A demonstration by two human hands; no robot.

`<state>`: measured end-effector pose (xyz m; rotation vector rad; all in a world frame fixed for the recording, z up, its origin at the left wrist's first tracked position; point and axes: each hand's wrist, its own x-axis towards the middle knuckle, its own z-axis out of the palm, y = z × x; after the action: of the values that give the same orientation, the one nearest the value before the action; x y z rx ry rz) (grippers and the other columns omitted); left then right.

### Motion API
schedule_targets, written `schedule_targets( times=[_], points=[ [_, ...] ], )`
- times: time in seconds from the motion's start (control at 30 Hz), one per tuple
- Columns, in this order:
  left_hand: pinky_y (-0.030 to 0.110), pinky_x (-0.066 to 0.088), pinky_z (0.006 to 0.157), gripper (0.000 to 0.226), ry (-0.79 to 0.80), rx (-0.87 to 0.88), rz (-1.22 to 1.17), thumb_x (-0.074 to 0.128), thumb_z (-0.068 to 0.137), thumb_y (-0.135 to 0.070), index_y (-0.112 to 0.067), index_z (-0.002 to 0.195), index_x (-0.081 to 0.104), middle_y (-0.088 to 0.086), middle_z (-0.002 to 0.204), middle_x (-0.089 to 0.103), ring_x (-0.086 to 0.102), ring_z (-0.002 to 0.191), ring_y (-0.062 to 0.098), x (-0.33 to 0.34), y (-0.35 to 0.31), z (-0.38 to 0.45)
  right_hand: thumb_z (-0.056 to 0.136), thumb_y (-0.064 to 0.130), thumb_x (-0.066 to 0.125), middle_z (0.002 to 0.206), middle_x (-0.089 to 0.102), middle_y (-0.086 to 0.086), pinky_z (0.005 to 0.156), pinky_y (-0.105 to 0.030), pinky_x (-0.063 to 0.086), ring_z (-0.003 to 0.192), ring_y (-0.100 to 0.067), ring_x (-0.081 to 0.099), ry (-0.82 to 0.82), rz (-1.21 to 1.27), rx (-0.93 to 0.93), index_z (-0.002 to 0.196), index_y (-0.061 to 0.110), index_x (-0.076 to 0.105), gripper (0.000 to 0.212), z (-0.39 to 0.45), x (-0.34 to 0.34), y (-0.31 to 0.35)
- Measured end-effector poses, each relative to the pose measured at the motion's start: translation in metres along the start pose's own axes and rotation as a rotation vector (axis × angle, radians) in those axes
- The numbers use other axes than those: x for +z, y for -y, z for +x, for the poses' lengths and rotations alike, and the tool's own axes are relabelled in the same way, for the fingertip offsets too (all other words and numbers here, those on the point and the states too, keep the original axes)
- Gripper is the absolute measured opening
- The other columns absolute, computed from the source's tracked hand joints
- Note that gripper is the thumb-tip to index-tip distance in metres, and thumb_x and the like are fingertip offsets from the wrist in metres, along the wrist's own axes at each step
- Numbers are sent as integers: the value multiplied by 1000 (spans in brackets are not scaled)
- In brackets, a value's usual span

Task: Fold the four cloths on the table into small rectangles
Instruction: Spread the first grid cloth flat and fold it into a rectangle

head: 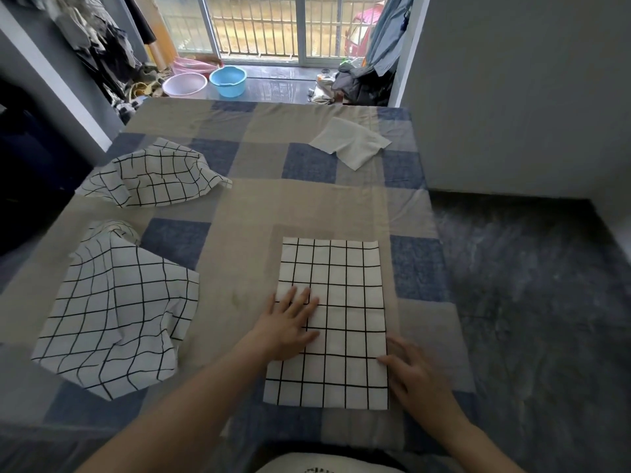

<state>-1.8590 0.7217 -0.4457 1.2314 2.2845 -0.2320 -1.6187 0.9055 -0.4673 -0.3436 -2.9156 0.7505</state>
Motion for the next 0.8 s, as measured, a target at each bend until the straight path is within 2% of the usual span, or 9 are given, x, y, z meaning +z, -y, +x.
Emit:
schedule_targets(
  times=[0.13,0.27,0.37,0.43,0.47,0.53,0.6,0.7,0.8],
  points=[
    [46,-11,118,57,-69,-1,-127,10,100,-55,-41,152,-7,-9,160,-19,-22,145,14,0,9,-6,73,10,78,129,53,0,88,-38,52,111,-26,58,21,60,37,87,25,62,26,2,3,2],
    [37,-4,118,71,-68,14,-249,-5,86,-71,-44,151,8,-16,160,-8,-11,147,7,2,12,-28,81,17,74,120,54,20,84,-25,46,105,-11,58,-21,258,222,80,33,62,20,11,-1,13],
    [33,14,117,73,-7,31,-484,5,86,-60,-33,142,43,-13,154,28,20,139,3,-11,13,-43,82,26,75,105,66,19,80,-18,46,94,3,61,-103,443,353,78,37,65,15,26,-11,21],
    [30,30,112,45,-7,-71,-856,27,100,-41,-23,119,64,-6,134,55,45,120,0,-16,15,-48,82,25,75,88,70,12,76,-26,51,83,1,64,-152,570,443,81,32,69,9,37,-17,25],
    [30,35,109,33,-35,-125,-973,37,102,-30,-22,111,68,-6,123,62,52,111,0,-16,18,-48,82,25,75,80,70,8,73,-30,52,77,-4,64,-171,619,481,81,29,70,7,42,-20,27],
    [33,40,107,28,-84,-135,-981,45,100,-12,-27,109,66,-9,117,63,55,110,2,-19,26,-49,82,24,75,73,67,2,66,-32,50,69,-11,61,-222,674,501,82,26,70,5,53,-27,31],
    [31,40,108,45,-59,-107,-892,44,93,2,-29,120,61,-11,124,58,51,119,5,-18,35,-51,83,23,74,72,64,1,61,-26,47,66,-11,58,-267,696,482,82,24,70,5,63,-32,32],
    [32,31,112,46,-46,-54,-660,54,88,-3,-26,127,62,-10,134,52,42,126,9,-16,45,-46,84,25,73,72,59,-5,57,-25,44,61,-12,52,-284,728,478,86,21,69,6,78,-37,29],
    [31,29,111,57,69,-102,-749,58,79,-5,-27,131,57,-8,141,42,35,130,12,-14,51,-42,84,28,73,73,57,-12,59,-31,45,64,-16,51,-284,718,508,91,19,69,12,94,-38,21]
  ],
)
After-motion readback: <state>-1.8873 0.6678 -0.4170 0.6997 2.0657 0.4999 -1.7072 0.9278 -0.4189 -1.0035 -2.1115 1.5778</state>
